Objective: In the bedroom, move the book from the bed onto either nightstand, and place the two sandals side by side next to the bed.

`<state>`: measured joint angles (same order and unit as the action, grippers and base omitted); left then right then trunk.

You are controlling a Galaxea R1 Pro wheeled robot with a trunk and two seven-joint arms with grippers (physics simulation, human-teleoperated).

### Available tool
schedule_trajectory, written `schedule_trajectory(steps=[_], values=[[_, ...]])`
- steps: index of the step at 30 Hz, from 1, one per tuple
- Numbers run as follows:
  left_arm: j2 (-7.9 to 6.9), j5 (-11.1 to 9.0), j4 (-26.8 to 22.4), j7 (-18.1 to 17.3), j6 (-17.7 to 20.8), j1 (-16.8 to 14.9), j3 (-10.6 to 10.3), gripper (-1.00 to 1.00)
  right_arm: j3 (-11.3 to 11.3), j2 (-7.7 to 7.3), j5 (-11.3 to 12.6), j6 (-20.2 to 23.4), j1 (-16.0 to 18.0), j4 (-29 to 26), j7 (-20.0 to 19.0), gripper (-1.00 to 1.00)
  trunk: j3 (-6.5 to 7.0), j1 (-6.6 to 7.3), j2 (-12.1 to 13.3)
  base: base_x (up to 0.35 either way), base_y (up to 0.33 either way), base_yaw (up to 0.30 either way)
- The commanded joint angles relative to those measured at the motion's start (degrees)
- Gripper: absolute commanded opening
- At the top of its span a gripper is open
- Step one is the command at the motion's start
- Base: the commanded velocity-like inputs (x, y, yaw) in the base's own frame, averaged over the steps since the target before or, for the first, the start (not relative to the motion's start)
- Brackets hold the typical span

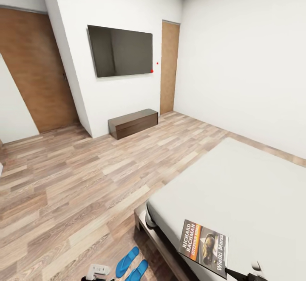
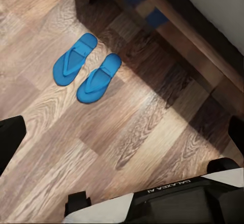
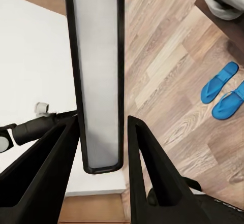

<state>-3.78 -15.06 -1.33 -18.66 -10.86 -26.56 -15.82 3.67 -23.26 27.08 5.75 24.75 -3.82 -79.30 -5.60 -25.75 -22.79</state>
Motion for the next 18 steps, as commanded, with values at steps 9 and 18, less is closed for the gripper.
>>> schedule_trajectory(steps=[9, 18], values=[[0.06, 2.4, 0.1, 2.77, -0.04, 0.01, -0.52, 1.0, -0.29, 1.19, 0.54, 0.58, 0.03, -0.06, 1.75, -1.0, -0.12, -0.03, -0.13, 0.0, 0.0, 0.268], [0.0, 2.71, 0.08, 2.94, -0.28, 3.5, -0.52, 1.0, -0.36, 1.89, 0.54, 0.55, 0.03, 1.35, 5.85, -1.0, -0.12, -0.03, -0.13, 0.0, 0.0, 0.275]])
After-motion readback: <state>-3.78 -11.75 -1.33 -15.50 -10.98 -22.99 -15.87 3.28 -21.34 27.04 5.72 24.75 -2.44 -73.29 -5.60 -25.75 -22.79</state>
